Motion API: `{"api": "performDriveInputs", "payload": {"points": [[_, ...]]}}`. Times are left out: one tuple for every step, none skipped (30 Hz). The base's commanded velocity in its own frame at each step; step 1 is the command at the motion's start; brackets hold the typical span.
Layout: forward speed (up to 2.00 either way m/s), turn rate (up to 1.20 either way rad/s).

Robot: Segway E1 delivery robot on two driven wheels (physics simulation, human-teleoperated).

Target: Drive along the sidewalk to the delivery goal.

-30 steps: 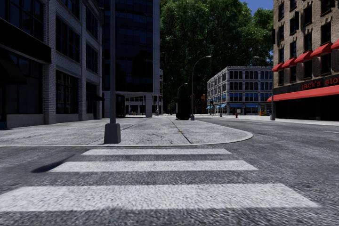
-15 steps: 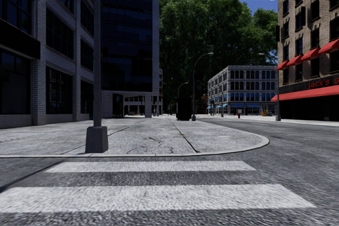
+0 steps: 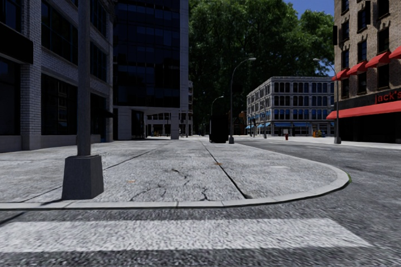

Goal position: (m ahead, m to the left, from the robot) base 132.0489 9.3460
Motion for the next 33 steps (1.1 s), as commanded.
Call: {"api": "performDriveInputs", "payload": {"points": [[2.0, 0.0], [2.0, 0.0], [2.0, 0.0], [2.0, 0.0], [2.0, 0.0], [2.0, 0.0], [2.0, 0.0], [2.0, 0.0], [2.0, 0.0], [2.0, 0.0], [2.0, 0.0], [2.0, 0.0], [2.0, 0.0], [2.0, 0.0], [2.0, 0.0], [2.0, 0.0], [2.0, 0.0], [2.0, 0.0], [2.0, 0.0], [2.0, 0.0], [2.0, 0.0], [2.0, 0.0], [2.0, 0.0], [2.0, 0.0], [2.0, 0.0], [2.0, 0.0], [2.0, 0.0], [1.99, 0.0], [1.99, 0.0], [1.99, 0.0], [1.98, 0.0], [2.0, 0.0], [2.0, 0.0]]}}
